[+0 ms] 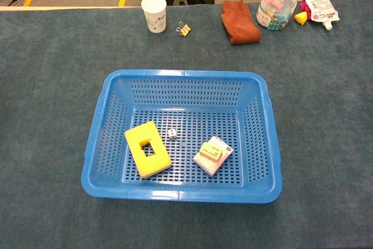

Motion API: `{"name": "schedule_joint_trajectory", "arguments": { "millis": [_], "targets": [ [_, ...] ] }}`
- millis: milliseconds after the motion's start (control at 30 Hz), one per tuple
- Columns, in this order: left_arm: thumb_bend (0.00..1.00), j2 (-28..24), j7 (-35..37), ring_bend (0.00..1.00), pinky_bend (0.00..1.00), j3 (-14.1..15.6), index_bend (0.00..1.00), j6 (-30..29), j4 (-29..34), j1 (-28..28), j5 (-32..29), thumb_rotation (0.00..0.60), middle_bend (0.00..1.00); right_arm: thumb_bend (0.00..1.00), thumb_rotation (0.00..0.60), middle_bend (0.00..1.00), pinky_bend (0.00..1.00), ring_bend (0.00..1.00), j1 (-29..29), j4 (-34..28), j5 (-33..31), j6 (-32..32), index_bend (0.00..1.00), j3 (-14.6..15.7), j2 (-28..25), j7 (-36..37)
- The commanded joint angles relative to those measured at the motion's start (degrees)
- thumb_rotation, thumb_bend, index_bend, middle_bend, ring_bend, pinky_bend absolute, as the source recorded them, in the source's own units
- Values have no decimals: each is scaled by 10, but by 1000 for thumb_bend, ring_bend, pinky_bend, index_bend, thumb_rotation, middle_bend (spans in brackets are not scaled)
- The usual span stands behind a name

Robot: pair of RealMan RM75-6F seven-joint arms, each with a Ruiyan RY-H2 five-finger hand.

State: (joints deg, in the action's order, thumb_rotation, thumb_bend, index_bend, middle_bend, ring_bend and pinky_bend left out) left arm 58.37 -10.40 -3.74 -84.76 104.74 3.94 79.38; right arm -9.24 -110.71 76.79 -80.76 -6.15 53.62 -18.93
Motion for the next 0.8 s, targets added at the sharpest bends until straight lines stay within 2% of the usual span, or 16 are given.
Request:
{"name": "schedule_joint_trajectory", "arguments": {
  "millis": [33, 367, 600, 800],
  "targets": [
    [230, 0, 0, 230, 239, -1, 324, 3, -1, 2, -2, 600, 324, 192, 600, 381, 450, 307, -2, -1, 0, 4, 365, 0, -1, 0],
    [230, -5, -1, 230, 239, -1, 324, 3, 3, 2, -7, 600, 323, 191, 600, 380, 450, 307, -32, -18, 38, 44, 365, -3, -21, 33],
    [230, -10, 5, 231, 239, 1, 324, -2, 6, -2, -4, 600, 323, 192, 600, 380, 451, 307, -93, -47, 99, 122, 365, -10, -44, 79],
    [230, -16, 10, 231, 239, 3, 324, -16, 7, -13, -4, 600, 323, 191, 600, 398, 451, 307, -154, -70, 123, 204, 365, -13, -31, 89]
  ]
}}
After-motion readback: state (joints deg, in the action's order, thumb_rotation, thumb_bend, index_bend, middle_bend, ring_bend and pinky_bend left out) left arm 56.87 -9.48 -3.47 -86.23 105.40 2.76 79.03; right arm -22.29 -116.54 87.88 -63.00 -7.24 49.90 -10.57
